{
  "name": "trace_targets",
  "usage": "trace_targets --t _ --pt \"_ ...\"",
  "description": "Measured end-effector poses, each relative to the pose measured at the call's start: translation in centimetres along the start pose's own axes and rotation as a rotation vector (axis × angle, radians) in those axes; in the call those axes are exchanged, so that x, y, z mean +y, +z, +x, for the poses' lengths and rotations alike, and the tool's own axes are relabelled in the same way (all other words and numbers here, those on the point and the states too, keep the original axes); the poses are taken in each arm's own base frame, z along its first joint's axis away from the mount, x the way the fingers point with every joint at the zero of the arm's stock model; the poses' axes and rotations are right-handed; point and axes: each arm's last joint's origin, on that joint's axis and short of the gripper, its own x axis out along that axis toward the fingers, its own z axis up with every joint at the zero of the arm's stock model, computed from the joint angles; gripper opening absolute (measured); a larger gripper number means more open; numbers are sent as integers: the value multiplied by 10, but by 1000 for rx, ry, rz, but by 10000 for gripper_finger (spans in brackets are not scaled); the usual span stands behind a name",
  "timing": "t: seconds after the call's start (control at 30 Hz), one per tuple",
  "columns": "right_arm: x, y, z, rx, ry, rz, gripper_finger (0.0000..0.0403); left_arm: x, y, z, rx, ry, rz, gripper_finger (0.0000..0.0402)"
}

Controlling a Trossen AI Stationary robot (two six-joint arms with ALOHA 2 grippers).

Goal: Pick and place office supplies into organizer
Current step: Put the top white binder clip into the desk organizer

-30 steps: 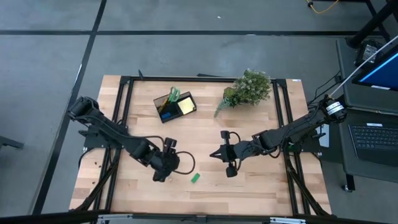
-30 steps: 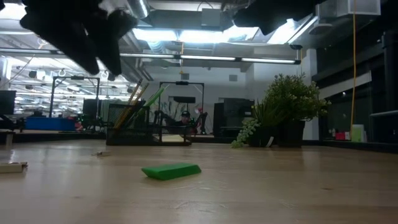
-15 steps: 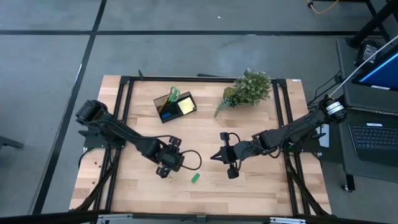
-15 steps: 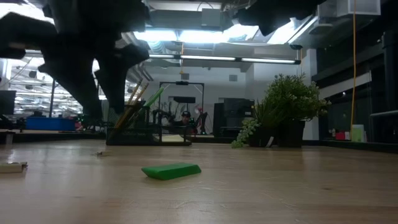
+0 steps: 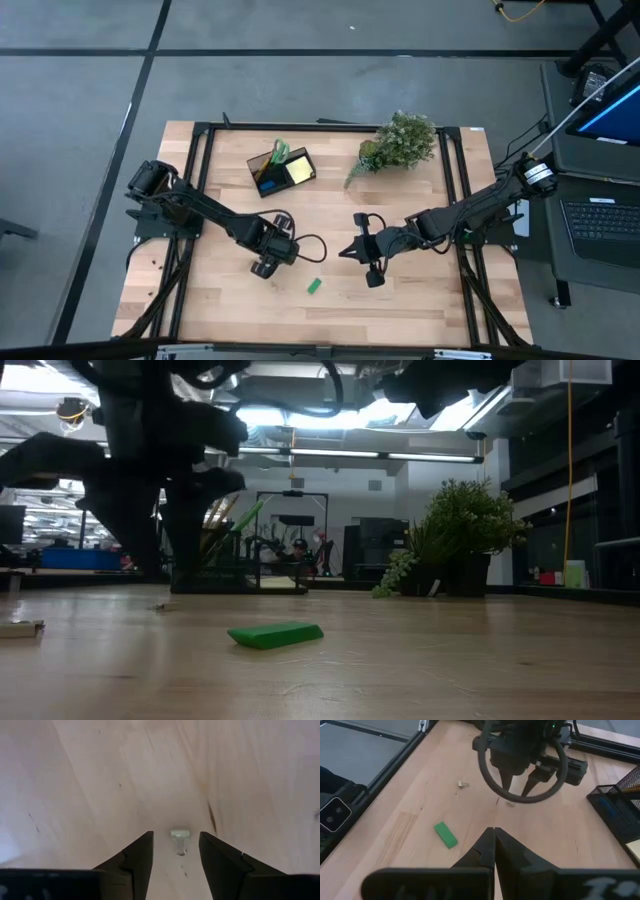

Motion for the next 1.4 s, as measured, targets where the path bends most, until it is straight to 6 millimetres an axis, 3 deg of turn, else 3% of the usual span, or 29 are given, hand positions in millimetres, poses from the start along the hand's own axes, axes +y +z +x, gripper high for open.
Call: trace_targets --t 0.3,1.0,1.4 --pt "0 0 0 1 0 0 10 2 -10 14 -18 -52 -3 152" --pt "0 1 0 -6 -1 2 10 13 -8 17 -45 -38 -53 152" --pt "0 1 0 -6 -1 2 10 11 -9 26 -12 -114 -55 150"
